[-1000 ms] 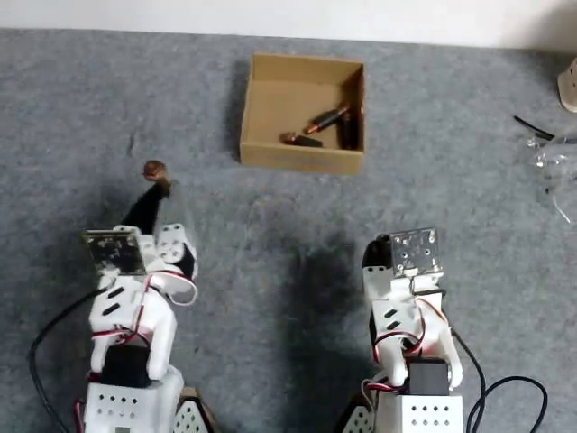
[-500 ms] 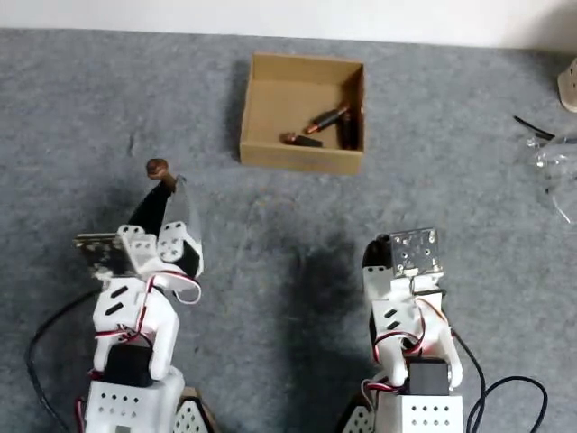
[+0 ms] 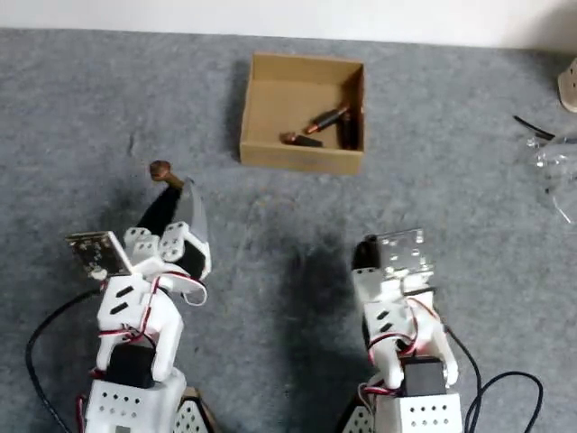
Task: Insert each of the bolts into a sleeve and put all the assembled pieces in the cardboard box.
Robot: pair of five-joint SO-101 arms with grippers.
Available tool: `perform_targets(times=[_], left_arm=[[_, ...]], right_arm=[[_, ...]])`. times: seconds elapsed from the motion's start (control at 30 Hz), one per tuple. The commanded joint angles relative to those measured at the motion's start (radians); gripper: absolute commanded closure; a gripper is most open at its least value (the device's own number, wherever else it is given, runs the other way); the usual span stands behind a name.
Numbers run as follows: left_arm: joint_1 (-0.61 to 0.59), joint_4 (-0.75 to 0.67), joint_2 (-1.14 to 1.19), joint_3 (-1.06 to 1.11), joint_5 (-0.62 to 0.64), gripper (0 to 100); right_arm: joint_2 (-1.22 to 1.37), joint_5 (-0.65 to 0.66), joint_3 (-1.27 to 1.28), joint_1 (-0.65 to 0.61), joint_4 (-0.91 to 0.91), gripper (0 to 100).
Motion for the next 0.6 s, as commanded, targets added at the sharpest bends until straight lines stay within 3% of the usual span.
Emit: perform_targets(times=[0.0,0.37,0.43,0.57], left_arm=[[0.019,0.002,-0.021,0.013,0.081,99],[0.039,0.006,-0.021,-0.15,0.107,99],[0.073,0.064,-0.021,-0.171,0.135,99],[0.165,0.316,-0.021,-0.308,0.141,99]], right_arm=[[-0.01,0.028,0.099,-0.153,-0.042,99.5],[-0.01,0.071,-0.019,-0.381,-0.068,99.5],[-0.01,0.109,-0.019,-0.427,-0.068,99.5],[-0.01,0.13,-0.019,-0.461,-0.068,99.5]])
